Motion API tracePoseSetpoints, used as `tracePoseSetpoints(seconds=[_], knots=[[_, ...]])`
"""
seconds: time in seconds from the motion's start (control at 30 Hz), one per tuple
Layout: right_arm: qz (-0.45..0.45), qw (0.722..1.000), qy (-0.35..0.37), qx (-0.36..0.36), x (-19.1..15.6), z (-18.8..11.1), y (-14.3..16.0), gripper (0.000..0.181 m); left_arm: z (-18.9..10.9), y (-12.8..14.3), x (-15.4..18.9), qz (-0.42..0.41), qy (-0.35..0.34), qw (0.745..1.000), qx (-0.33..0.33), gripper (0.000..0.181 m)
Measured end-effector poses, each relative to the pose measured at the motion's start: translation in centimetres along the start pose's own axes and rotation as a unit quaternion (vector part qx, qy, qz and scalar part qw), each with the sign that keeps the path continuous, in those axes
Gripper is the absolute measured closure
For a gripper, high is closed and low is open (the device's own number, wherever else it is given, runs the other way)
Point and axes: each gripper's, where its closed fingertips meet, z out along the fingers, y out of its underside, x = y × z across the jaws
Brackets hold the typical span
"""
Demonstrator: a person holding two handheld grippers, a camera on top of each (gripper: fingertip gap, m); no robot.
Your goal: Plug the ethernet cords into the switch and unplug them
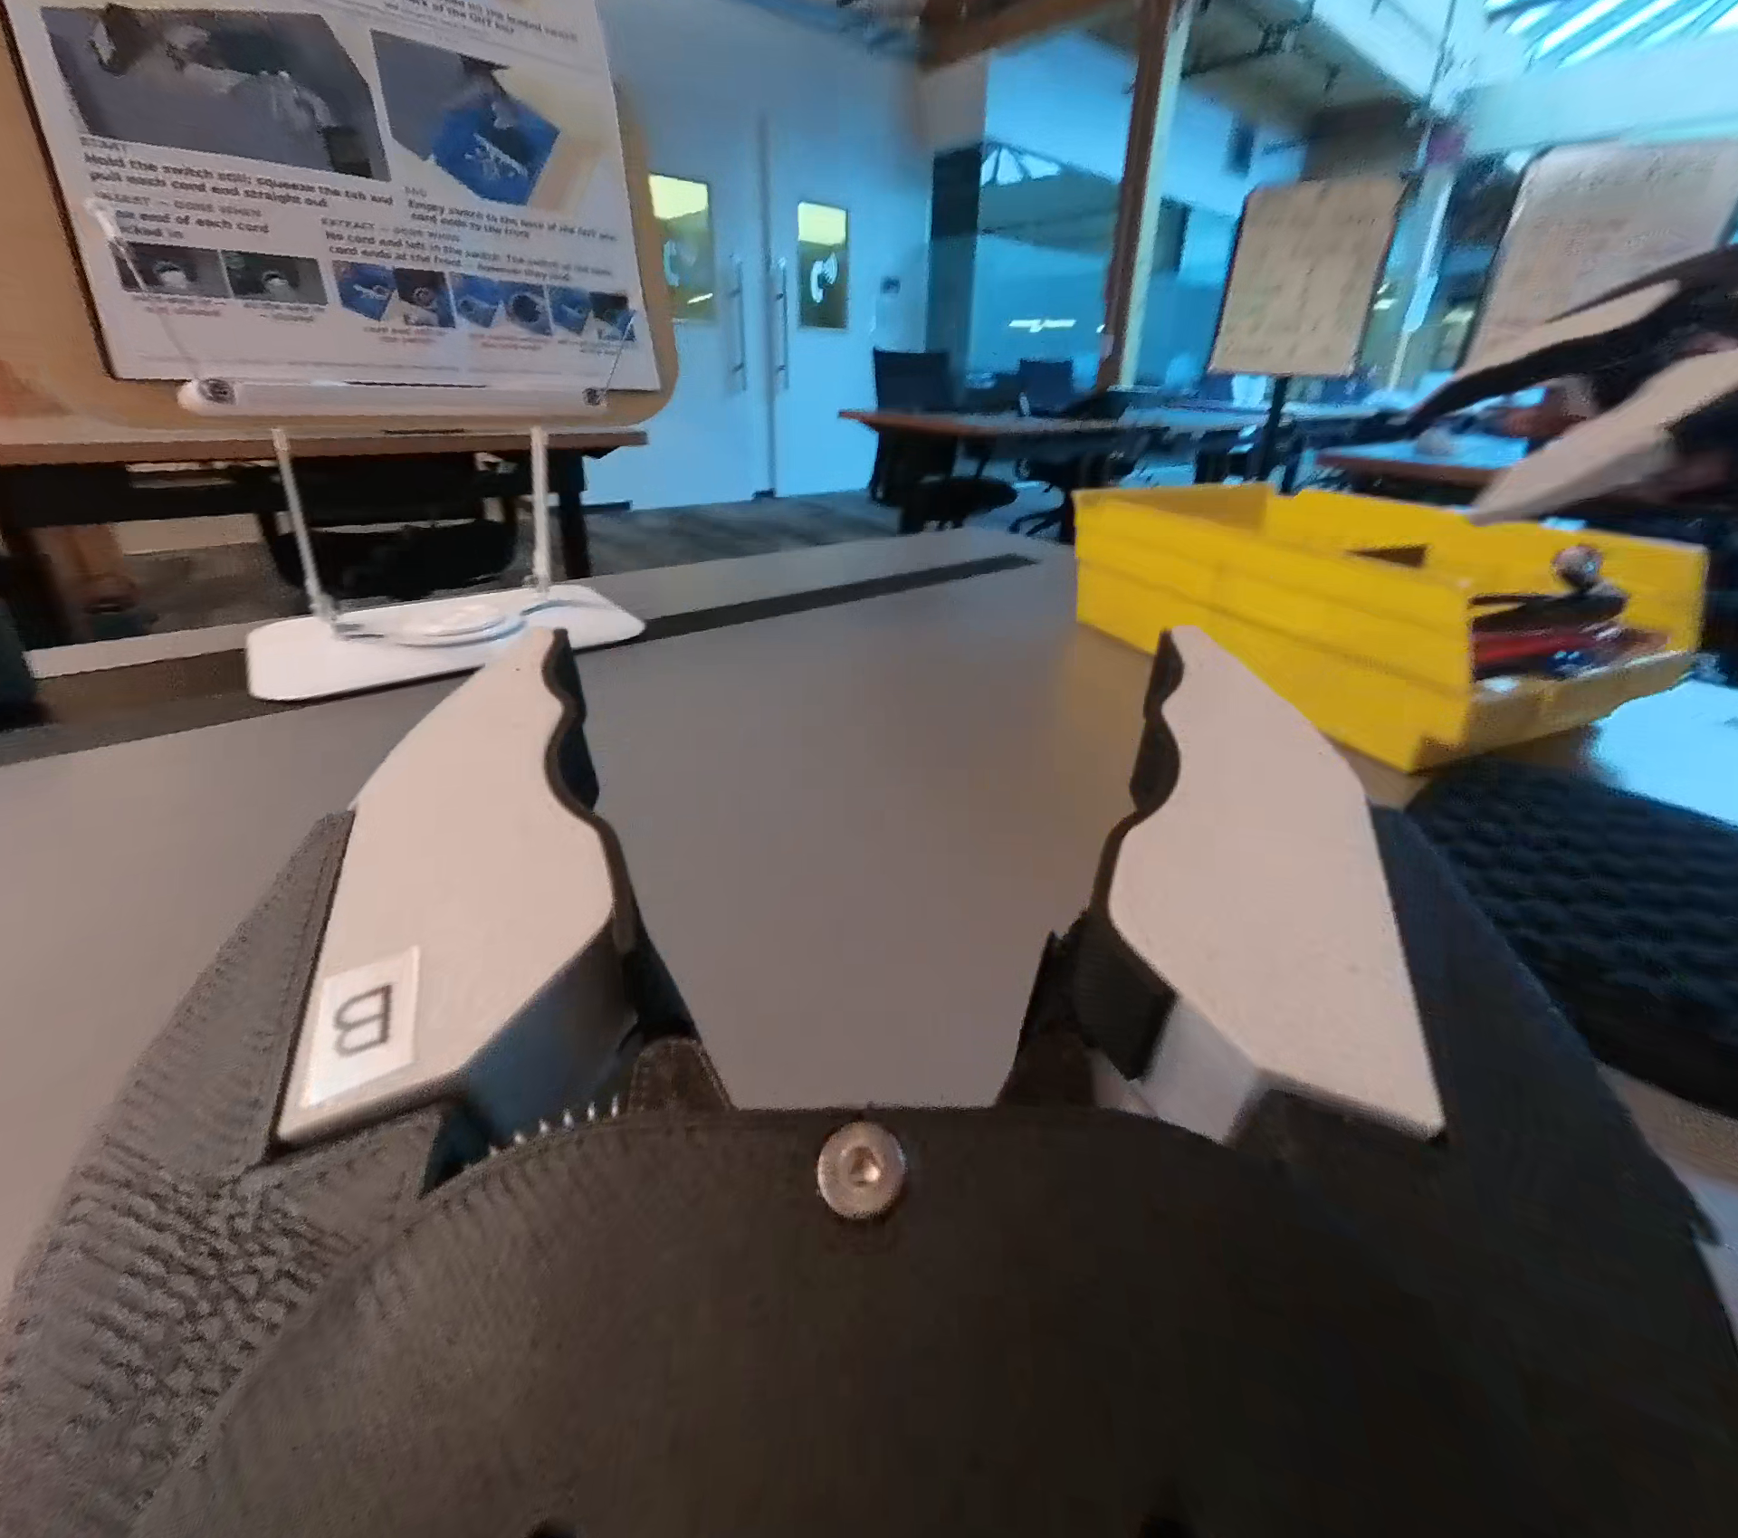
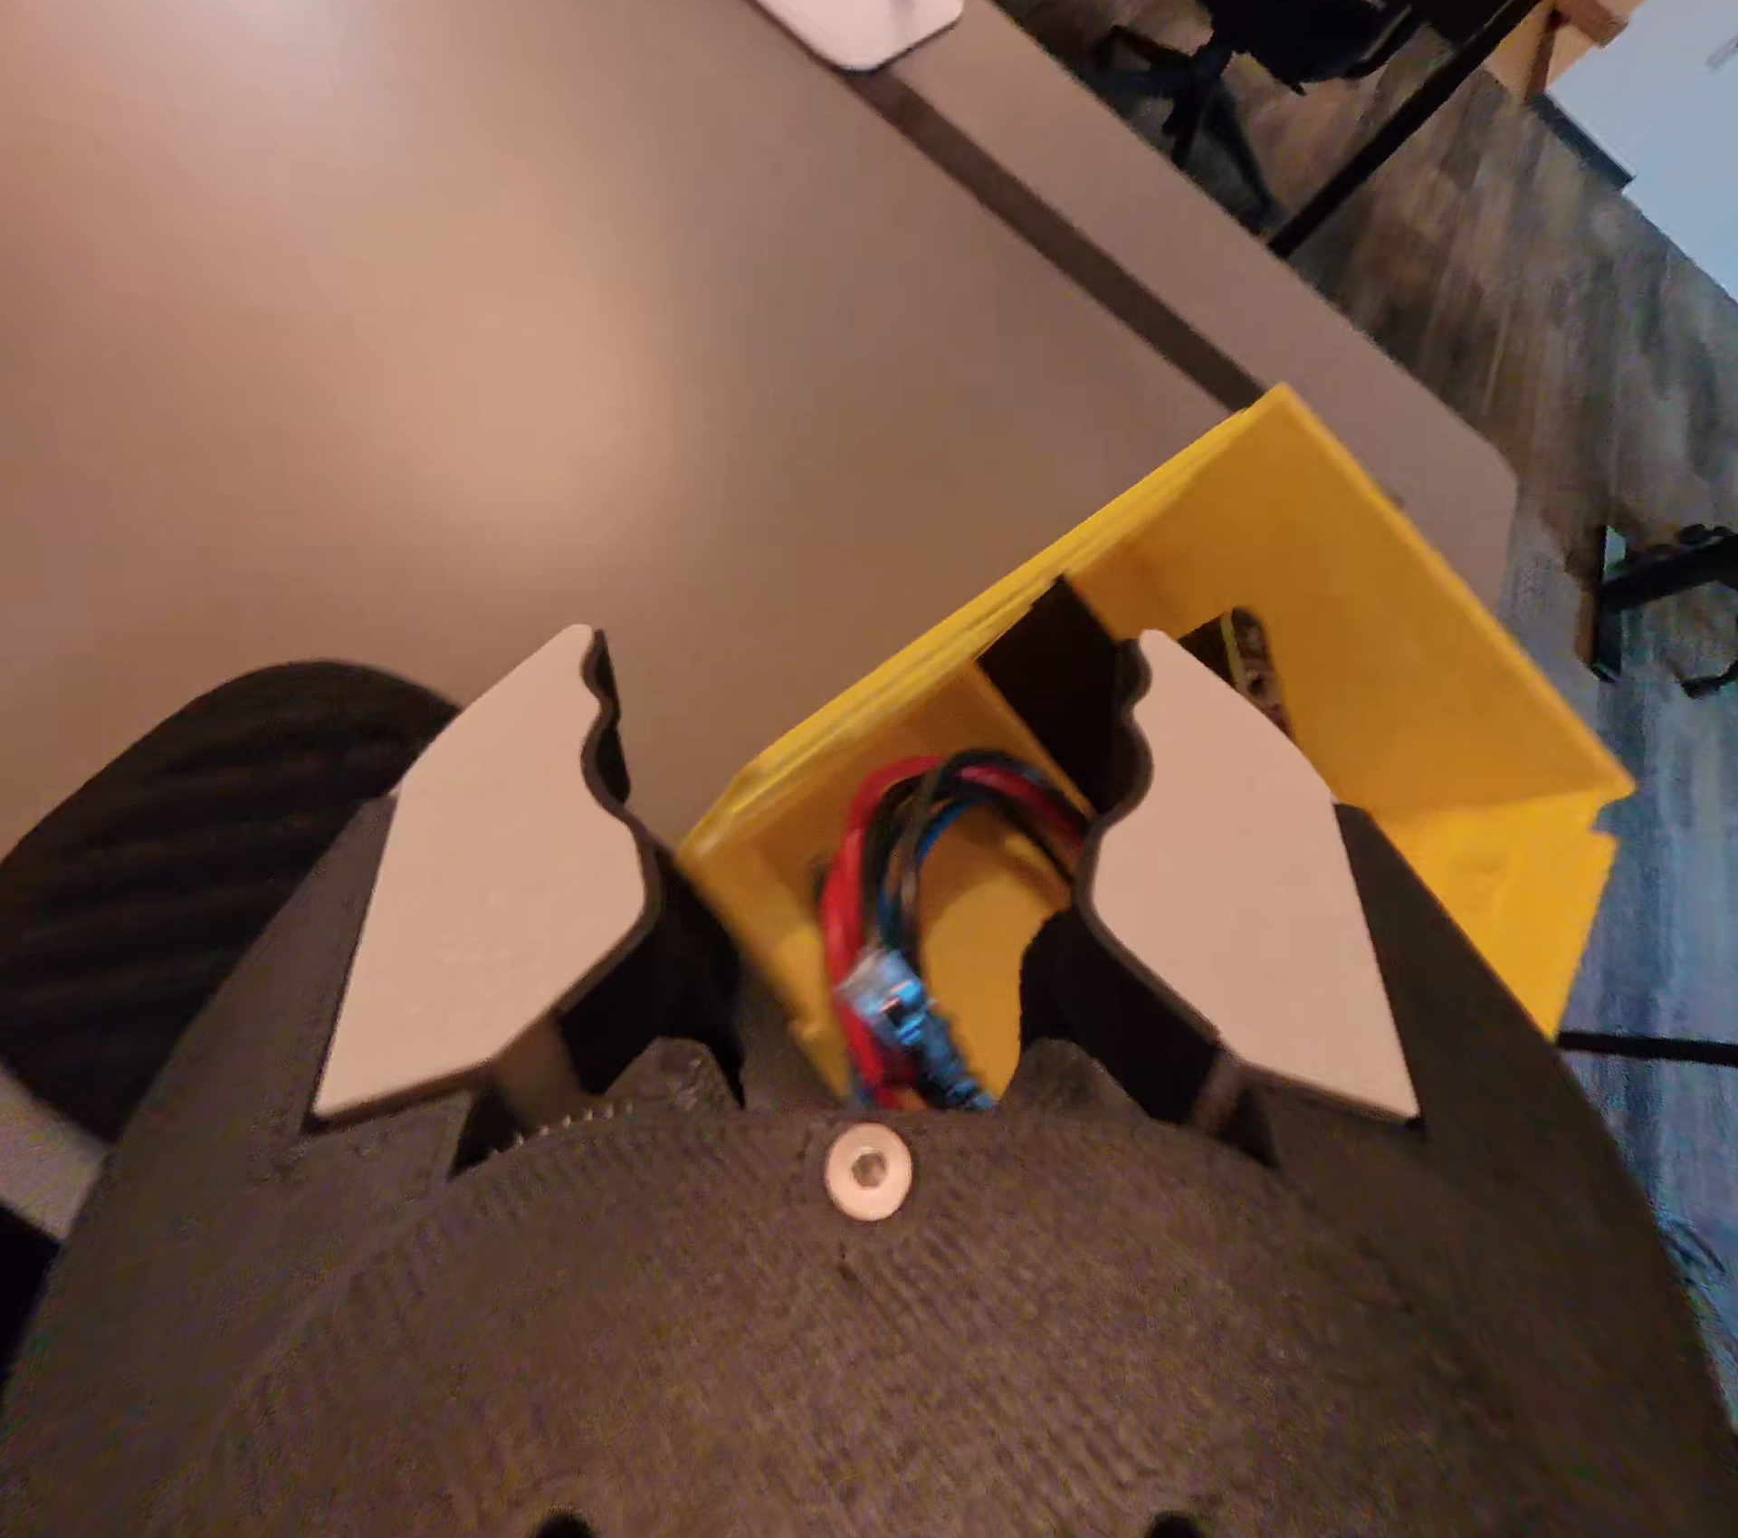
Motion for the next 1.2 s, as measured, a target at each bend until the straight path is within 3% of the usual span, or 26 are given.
tracePoseSetpoints(seconds=[0.2,0.37,0.57,0.73,0.87,1.2], knots=[[0.007,0.998,0.043,-0.050,-3.7,1.3,4.9,0.072,0.2,0.5,-0.1,0.031,-0.022,0.999,-0.017,0.068],[-0.040,0.990,0.123,-0.055,-3.0,2.6,5.2,0.091,0.2,0.5,-0.1,0.028,-0.022,0.999,-0.016,0.068],[-0.093,0.980,0.136,-0.113,-3.2,4.2,6.0,0.104,0.2,0.6,0.1,0.032,-0.016,0.999,-0.017,0.068],[-0.126,0.967,0.191,-0.110,-1.2,4.3,5.1,0.151,0.2,0.6,0.2,0.037,-0.015,0.999,-0.017,0.068],[-0.064,0.980,0.164,-0.091,-1.3,5.3,4.4,0.154,0.2,0.6,0.1,0.036,-0.016,0.999,-0.016,0.069],[-0.069,0.986,0.134,-0.073,-3.1,8.6,1.3,0.152,0.2,0.6,0.2,0.040,-0.015,0.999,-0.017,0.069]])
